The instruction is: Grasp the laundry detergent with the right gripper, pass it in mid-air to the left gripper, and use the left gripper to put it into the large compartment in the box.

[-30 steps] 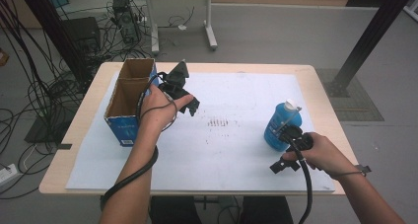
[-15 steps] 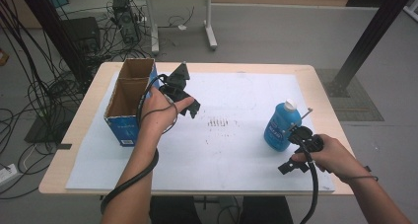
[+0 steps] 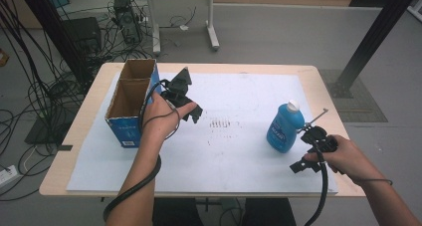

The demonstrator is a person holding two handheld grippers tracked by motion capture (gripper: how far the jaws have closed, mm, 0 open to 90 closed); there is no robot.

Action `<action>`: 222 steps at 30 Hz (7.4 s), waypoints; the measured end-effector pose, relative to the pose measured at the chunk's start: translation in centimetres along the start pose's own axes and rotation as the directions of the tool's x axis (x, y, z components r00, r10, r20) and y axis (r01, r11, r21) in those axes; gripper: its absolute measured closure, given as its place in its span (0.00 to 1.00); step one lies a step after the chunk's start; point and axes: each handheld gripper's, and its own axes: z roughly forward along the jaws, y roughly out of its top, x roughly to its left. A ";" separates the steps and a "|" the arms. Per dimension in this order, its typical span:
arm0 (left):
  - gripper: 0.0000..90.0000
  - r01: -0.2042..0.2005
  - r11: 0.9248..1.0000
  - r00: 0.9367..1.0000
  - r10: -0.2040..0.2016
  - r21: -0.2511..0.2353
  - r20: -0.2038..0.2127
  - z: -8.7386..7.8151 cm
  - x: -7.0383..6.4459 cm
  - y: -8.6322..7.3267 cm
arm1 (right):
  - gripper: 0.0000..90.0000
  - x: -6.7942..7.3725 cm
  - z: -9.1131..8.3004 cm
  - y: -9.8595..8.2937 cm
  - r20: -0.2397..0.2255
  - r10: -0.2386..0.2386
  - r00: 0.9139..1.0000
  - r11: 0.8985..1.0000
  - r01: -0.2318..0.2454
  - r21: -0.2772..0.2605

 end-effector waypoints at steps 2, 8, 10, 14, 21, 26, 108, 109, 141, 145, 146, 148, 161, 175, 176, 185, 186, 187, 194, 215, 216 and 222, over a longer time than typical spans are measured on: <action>0.10 0.003 1.000 1.000 -0.003 -0.001 0.002 0.0 0.0 0.0 | 0.07 -0.1 0.0 -0.1 0.003 0.001 1.000 1.000 -0.001 -0.006; 0.10 0.005 1.000 1.000 -0.005 0.008 0.011 0.1 -0.2 -0.5 | 0.07 -1.0 0.2 -0.3 0.019 0.019 1.000 0.998 -0.018 -0.058; 0.10 0.004 1.000 1.000 -0.004 0.008 0.013 0.0 -0.2 -0.6 | 0.07 -1.2 0.3 -0.4 0.028 0.015 1.000 0.997 -0.013 -0.072; 0.10 0.009 1.000 1.000 -0.009 0.001 0.016 0.0 -0.2 -0.9 | 0.08 -1.4 0.6 -0.4 0.043 0.014 0.999 0.996 -0.010 -0.090; 0.10 -0.002 1.000 1.000 0.001 0.012 0.020 0.1 -0.2 -1.0 | 0.07 -1.7 0.8 -0.6 0.048 0.020 0.999 0.990 -0.013 -0.139; 0.10 -0.001 1.000 1.000 0.001 0.009 0.019 0.2 -0.3 -1.0 | 0.08 -1.8 0.9 -0.7 0.053 0.017 0.998 0.988 -0.008 -0.155; 0.10 0.004 1.000 0.999 -0.005 0.012 0.043 0.6 0.2 -1.7 | 0.05 -2.3 4.4 -3.1 0.097 0.067 0.993 0.788 0.007 -0.615; 0.10 0.009 1.000 0.999 -0.010 0.008 0.045 0.7 0.2 -1.7 | 0.05 -2.3 4.4 -3.1 0.101 0.070 0.992 0.785 0.007 -0.620; 0.10 0.000 1.000 0.999 0.000 0.003 0.052 0.4 -0.3 -1.9 | 0.04 -2.2 6.2 -3.1 0.100 0.110 0.989 0.673 0.000 -0.739; 0.10 -0.005 1.000 0.999 0.004 0.002 0.052 0.3 -0.4 -1.9 | 0.04 -2.4 6.6 -3.0 0.099 0.111 0.989 0.663 0.001 -0.749; 0.10 -0.004 1.000 0.999 0.004 0.004 0.052 0.3 -0.4 -1.9 | 0.04 -2.4 6.7 -2.9 0.096 0.110 0.989 0.661 -0.001 -0.750; 0.10 -0.003 1.000 0.999 0.003 0.000 0.053 0.3 -0.4 -1.9 | 0.04 -2.5 6.9 -2.9 0.094 0.108 0.990 0.658 0.000 -0.753; 0.10 -0.003 1.000 0.998 0.003 0.006 0.056 0.4 -0.3 -2.1 | 0.03 -2.6 7.7 -2.4 0.081 0.103 0.991 0.631 -0.002 -0.776; 0.10 -0.001 1.000 0.998 0.001 0.001 0.055 0.4 -0.3 -2.2 | 0.03 -2.8 8.4 -1.4 0.060 0.100 0.993 0.610 -0.014 -0.792; 0.10 -0.002 1.000 0.998 0.001 0.002 0.056 0.4 -0.3 -2.3 | 0.03 -2.8 8.4 -1.3 0.055 0.098 0.994 0.609 -0.017 -0.793; 0.10 -0.005 1.000 0.998 0.005 0.004 0.055 0.4 -0.3 -2.4 | 0.03 -2.8 8.7 -0.9 0.051 0.096 0.994 0.606 -0.018 -0.795; 0.10 -0.003 1.000 0.998 0.003 0.004 0.056 0.5 -0.3 -2.4 | 0.03 -2.8 8.7 -0.9 0.052 0.095 0.994 0.607 -0.016 -0.795; 0.10 -0.004 1.000 0.998 0.004 0.005 0.056 0.5 -0.3 -2.4 | 0.03 -2.9 8.7 -0.9 0.052 0.096 0.994 0.606 -0.017 -0.795; 0.10 -0.006 1.000 0.999 0.005 0.008 0.052 0.3 -0.4 -2.4 | 0.03 -2.9 8.7 -0.8 0.049 0.096 0.994 0.603 -0.019 -0.797; 0.10 -0.002 1.000 0.999 0.002 -0.002 0.052 0.0 -0.7 -2.5 | 0.03 -3.0 8.7 -0.7 0.049 0.093 0.994 0.599 -0.017 -0.800; 0.10 -0.007 1.000 0.999 0.007 0.002 0.052 0.0 -0.7 -2.5 | 0.03 -3.0 8.8 -0.7 0.048 0.094 0.994 0.599 -0.018 -0.800; 0.10 -0.008 1.000 0.999 0.008 0.002 0.052 0.0 -0.7 -2.3 | 0.03 -3.1 8.7 -0.8 0.049 0.097 0.994 0.596 -0.019 -0.803</action>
